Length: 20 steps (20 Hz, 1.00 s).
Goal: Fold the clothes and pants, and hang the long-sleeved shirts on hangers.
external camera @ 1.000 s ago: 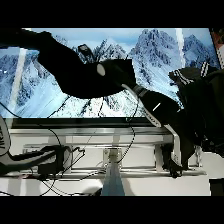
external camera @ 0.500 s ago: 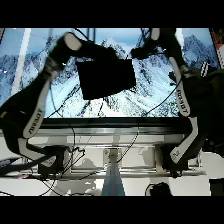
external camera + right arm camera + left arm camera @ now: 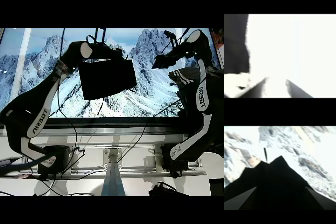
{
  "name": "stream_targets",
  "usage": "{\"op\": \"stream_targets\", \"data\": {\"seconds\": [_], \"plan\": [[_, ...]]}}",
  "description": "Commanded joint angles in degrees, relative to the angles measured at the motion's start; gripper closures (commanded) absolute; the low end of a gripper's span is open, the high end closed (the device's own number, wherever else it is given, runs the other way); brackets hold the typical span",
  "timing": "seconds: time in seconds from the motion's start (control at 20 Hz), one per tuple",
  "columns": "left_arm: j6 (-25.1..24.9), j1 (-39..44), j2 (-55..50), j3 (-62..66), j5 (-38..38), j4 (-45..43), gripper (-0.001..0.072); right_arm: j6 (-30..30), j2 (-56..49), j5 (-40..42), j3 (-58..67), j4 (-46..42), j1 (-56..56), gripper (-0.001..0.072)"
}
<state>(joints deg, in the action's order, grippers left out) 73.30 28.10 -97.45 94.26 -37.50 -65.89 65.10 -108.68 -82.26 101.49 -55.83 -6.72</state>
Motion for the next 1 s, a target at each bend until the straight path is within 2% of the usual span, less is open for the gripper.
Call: {"op": "stream_targets", "data": {"seconds": [0.0, 0.25, 0.45, 0.6, 0.7, 0.8, 0.95], "plan": [[0.02, -3.34, 1.22, 0.04, -2.69, -0.96, 0.0009, -4.81, -0.31, 4.09, -4.76, 18.95, -0.87, 0.0053], [0.02, -3.72, 1.22, 0.04, -9.09, -0.72, 0.0009, 0.04, -0.66, 17.92, -4.76, 5.27, 9.81, 0.0041], [0.02, -3.69, 1.22, 0.04, -9.55, 2.08, 0.0009, -4.55, -0.63, 17.97, -3.74, -1.9, 16.87, 0.0041], [0.02, -3.69, 1.22, 0.04, -9.81, 2.08, 0.0009, -4.13, -0.61, 18.78, -3.72, -10.86, 20.06, 0.0041], [0.02, -3.69, 1.22, 0.04, -10.27, 2.08, 0.0009, 0.17, -0.61, 22.82, -3.69, -13.44, 20.39, 0.0041], [0.02, -3.69, 1.22, 0.04, -10.56, 2.08, 0.0009, 7.54, -0.63, 25.44, -3.69, -18.6, 19.89, 0.0043], [0.02, -3.67, 1.22, 0.04, -10.6, 2.1, 0.0009, 13.6, -0.66, 25.0, -3.69, -20.2, 18.1, 0.0043]]}}
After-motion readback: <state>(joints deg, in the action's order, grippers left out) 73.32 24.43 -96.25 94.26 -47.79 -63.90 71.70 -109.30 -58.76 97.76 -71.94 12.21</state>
